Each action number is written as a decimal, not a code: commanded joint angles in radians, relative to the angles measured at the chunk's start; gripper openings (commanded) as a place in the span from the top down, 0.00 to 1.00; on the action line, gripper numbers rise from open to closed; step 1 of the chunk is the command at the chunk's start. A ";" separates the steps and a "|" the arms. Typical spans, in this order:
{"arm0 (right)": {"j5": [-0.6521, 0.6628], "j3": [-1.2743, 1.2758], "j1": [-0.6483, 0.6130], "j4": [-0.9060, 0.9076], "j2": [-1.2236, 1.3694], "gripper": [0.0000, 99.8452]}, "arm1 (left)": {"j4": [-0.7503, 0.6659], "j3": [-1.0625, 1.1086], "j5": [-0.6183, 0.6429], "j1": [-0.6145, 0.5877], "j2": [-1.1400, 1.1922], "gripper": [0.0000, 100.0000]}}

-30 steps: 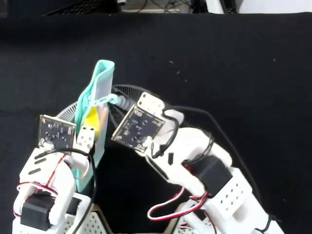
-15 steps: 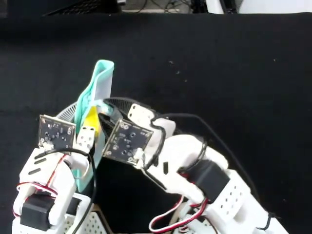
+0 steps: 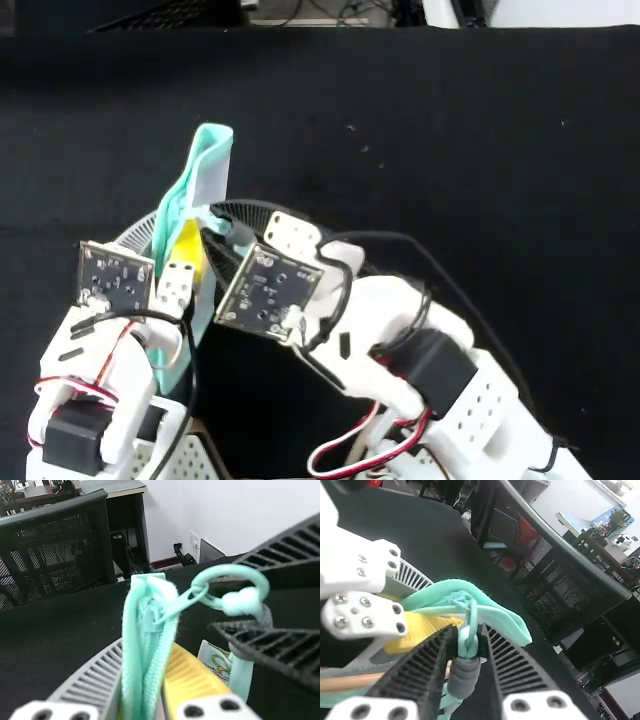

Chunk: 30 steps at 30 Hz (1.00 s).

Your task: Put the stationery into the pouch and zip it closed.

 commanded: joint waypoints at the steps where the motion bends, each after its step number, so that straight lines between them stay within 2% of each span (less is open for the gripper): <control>1: -0.003 -0.054 -0.006 0.002 -0.027 0.92 | -0.005 -0.005 -0.003 0.012 0.008 0.97; 5: -0.005 -0.058 -0.006 -0.012 -0.027 0.91 | -0.005 -0.004 -0.003 0.012 0.006 0.97; 9: -0.083 -0.054 0.034 -0.018 -0.022 0.82 | -0.005 -0.004 -0.003 0.012 0.005 0.97; 16: -0.092 -0.061 0.040 -0.021 -0.025 0.87 | -0.005 -0.004 -0.003 0.012 0.005 0.97; 24: -0.094 -0.051 0.037 -0.055 -0.019 0.87 | -0.005 -0.004 -0.003 0.012 0.002 0.97; 30: -0.100 0.004 0.037 -0.157 -0.018 0.87 | 0.003 -0.005 -0.003 0.012 0.000 0.97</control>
